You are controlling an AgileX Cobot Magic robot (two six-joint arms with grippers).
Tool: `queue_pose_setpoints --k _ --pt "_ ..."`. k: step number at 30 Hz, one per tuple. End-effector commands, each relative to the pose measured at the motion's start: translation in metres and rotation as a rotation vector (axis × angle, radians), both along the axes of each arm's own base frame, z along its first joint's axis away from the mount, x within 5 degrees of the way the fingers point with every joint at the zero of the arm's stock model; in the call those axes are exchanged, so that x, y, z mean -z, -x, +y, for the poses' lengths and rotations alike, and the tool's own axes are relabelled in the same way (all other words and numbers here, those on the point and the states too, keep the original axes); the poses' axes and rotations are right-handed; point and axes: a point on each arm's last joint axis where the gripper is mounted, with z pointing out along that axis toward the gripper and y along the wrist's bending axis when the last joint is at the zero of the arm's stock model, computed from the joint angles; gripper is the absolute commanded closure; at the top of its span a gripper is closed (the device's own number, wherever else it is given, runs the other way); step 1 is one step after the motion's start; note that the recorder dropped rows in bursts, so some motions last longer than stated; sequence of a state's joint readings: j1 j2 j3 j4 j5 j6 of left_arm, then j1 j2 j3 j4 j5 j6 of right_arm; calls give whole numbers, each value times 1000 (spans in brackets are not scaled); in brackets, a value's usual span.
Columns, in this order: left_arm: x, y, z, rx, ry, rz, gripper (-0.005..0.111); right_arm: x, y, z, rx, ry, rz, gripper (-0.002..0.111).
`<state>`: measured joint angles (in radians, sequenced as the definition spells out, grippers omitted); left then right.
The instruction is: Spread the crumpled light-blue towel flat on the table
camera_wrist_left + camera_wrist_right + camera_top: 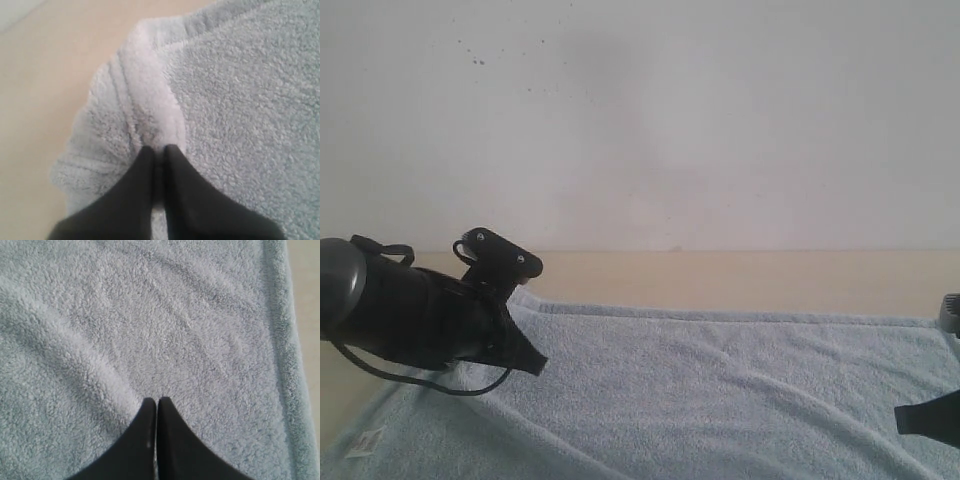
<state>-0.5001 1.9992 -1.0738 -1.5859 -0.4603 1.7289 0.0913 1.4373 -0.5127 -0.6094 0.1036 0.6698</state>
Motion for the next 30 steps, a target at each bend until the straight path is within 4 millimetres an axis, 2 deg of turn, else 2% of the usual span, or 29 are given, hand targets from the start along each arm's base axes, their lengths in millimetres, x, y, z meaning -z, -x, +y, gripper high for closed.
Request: queue_pose_setpoints --k 1,5,10,15,17,20,25,30 --pt "-14 -9 -1 21 -42 -73 103 -2 0 0 2 -2 -10 108" --pt "-18 -31 9 3 -57 -117 103 -2 1 0 1 0 -9 108" --pt "-24 -67 49 -92 -92 -130 103 -1 2 -2 13 13 13 108" --pt "-39 -81 78 -189 -99 -175 101 -3 0 0 -2 -7 -17 108" --pt "-44 -81 85 -221 -80 -179 94 -3 0 1 -4 -10 -22 108" --pt "-44 -80 91 -270 -38 -164 78 -3 0 1 -4 -10 -22 108" --pt "-42 -79 90 -272 -27 -149 39 -3 0 0 -3 -9 -20 108" --pt "-40 -77 91 -272 -42 -111 39 -3 0 0 0 -8 -17 108"
